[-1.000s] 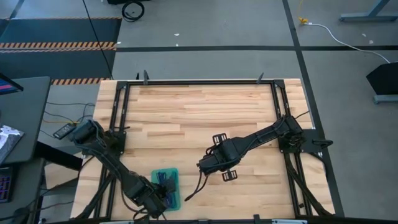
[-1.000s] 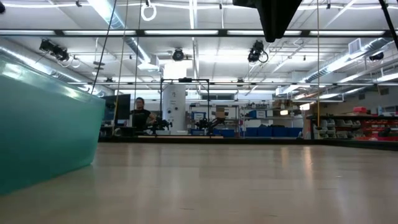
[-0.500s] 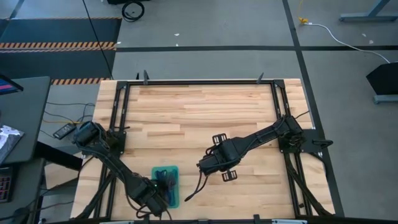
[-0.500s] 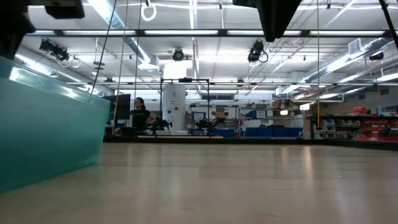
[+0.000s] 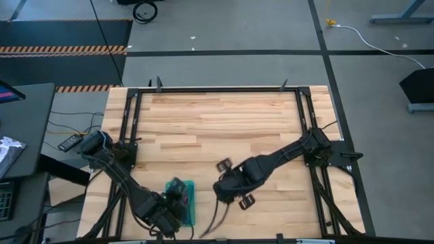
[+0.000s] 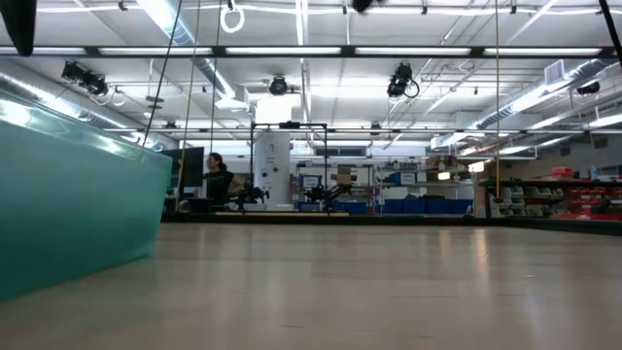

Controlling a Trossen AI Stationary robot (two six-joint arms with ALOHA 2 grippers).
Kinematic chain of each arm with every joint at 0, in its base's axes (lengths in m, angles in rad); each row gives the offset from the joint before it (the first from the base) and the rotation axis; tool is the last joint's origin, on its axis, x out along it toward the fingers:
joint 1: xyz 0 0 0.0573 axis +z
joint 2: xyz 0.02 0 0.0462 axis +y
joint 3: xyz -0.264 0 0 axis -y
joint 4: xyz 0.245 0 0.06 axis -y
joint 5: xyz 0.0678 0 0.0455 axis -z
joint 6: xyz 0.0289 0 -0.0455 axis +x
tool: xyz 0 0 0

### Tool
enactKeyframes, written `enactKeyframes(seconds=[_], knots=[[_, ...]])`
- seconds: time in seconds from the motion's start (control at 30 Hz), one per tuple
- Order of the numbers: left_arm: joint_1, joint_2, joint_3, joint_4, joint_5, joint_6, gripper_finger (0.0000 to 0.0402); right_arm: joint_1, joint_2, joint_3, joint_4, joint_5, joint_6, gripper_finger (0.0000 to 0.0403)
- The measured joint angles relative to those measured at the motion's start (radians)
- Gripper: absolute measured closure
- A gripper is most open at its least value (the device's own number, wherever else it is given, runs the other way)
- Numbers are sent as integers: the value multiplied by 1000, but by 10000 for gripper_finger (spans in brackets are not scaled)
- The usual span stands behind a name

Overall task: Pick and place USB-C Cables
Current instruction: Move the green bin to the center of the table

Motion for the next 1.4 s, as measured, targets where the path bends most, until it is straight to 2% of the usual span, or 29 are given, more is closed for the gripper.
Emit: enactKeyframes(seconds=[0.17, 0.3, 0.43, 0.73, 0.87, 1.17, 1.4], knots=[[-13, -39, -1, -170, -17, -350, 283, 37, 1, 0, 145, 1, -326, 324], [-37, -84, -5, -280, -61, -554, 283, 48, 3, -25, 256, 0, -478, 324], [-87, -167, -73, -236, -145, -637, 283, 47, 4, -90, 358, 0, -558, 324], [-161, -438, -387, 6, -225, -873, 283, 41, 4, -251, 714, 29, -750, 322], [-188, -528, -494, 31, -262, -1000, 283, 27, 4, -283, 818, 30, -845, 303], [-211, -622, -612, 38, -281, -1123, 283, -28, 74, -285, 885, 1, -921, 224], [-218, -630, -615, 42, -281, -1122, 283, -58, 160, -171, 807, -59, -911, 212]])
